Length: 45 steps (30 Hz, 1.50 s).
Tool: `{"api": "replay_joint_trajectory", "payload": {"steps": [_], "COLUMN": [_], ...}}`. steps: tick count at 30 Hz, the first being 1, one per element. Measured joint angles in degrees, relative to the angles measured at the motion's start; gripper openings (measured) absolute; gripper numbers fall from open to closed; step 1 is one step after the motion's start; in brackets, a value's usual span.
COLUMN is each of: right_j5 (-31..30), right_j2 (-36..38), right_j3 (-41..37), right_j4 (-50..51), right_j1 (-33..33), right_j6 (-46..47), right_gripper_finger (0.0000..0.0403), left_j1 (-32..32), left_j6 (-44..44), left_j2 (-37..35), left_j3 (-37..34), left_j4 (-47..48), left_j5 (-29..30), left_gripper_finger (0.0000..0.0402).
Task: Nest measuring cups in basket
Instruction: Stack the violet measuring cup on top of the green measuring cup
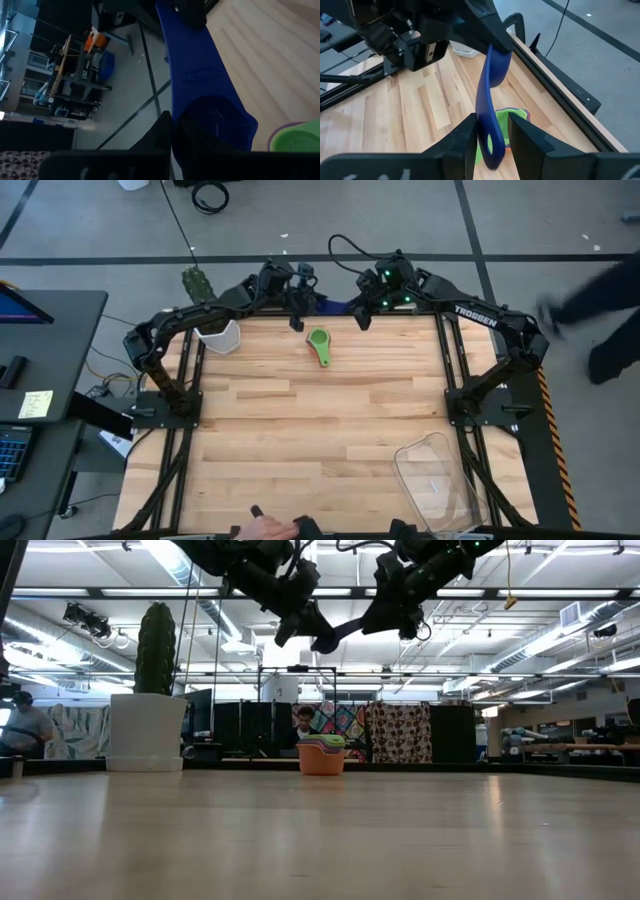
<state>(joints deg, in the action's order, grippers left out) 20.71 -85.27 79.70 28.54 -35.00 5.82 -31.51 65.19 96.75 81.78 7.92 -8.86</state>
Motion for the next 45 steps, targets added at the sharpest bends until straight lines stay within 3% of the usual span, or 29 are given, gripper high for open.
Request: {"api": "replay_joint_trajectory", "payload": {"steps": [6,12,20,26,36,41,45], "right_j5": [0.38,1.25,1.31,0.35,-4.93,-6.49,-12.24], "right_j2": [0.02,0.04,0.04,0.04,0.02,0.04,-0.06], "right_j3": [0.00,0.02,0.02,0.02,0.04,0.02,-0.32], "right_j4": [-0.17,-0.22,-0.25,-0.53,-0.67,-3.43,-6.67], "right_j1": [0.02,0.04,-0.02,-0.05,0.00,-0.02,0.35], "right_j6": [-1.50,-3.54,-4.63,-6.10,-5.35,2.83,11.83], "right_gripper_finger": [0.0082,0.0013,0.0009,0.0009,0.0009,0.0009,0.0009], "left_j1": [0.59,0.59,0.66,0.68,0.52,0.44,0.05], "left_j6": [0.00,0.26,0.13,-0.04,-0.05,-3.40,-7.91], "left_j2": [0.00,0.00,0.00,0.00,0.00,0.00,-1.33], "left_j3": [0.00,0.00,0.00,0.00,0.00,0.00,0.00], "left_j4": [-0.16,-0.33,-0.64,-0.87,-0.98,-1.35,-0.41], "left_j5": [0.07,0.06,2.17,10.34,24.74,35.88,39.20], "left_gripper_finger": [0.0015,0.0015,0.0032,0.0072,0.0080,0.0081,0.0081]}}
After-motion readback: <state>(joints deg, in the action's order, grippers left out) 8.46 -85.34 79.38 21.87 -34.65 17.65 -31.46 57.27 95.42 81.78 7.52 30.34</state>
